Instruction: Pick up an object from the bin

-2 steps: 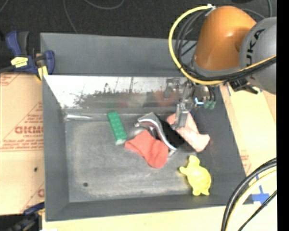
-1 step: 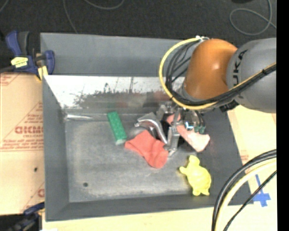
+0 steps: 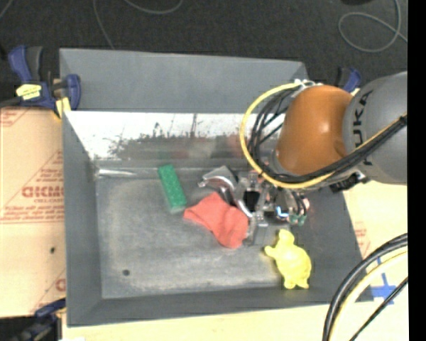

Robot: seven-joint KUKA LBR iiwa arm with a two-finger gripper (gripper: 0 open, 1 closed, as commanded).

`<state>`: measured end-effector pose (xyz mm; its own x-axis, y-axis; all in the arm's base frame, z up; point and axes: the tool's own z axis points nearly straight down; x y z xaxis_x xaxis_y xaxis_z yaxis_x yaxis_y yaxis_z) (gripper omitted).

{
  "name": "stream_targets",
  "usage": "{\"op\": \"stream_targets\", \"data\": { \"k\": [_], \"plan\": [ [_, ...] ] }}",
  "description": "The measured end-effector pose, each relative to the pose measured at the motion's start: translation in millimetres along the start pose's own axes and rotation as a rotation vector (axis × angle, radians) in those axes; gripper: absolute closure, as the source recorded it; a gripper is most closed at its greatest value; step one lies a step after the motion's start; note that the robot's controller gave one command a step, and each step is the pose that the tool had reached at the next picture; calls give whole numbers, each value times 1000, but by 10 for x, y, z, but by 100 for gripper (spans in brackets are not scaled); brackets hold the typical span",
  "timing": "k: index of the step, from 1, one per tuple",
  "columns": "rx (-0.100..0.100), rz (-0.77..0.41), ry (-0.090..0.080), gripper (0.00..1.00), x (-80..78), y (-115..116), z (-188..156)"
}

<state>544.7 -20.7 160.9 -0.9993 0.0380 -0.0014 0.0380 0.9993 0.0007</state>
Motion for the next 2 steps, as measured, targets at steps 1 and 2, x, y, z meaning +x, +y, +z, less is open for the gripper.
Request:
{"op": "stream_targets", "data": {
  "k": [1, 2],
  "plan": [
    [1, 83, -9, 0, -115, 151, 58],
    [0, 256, -7, 0, 140, 202, 638]
  ]
}}
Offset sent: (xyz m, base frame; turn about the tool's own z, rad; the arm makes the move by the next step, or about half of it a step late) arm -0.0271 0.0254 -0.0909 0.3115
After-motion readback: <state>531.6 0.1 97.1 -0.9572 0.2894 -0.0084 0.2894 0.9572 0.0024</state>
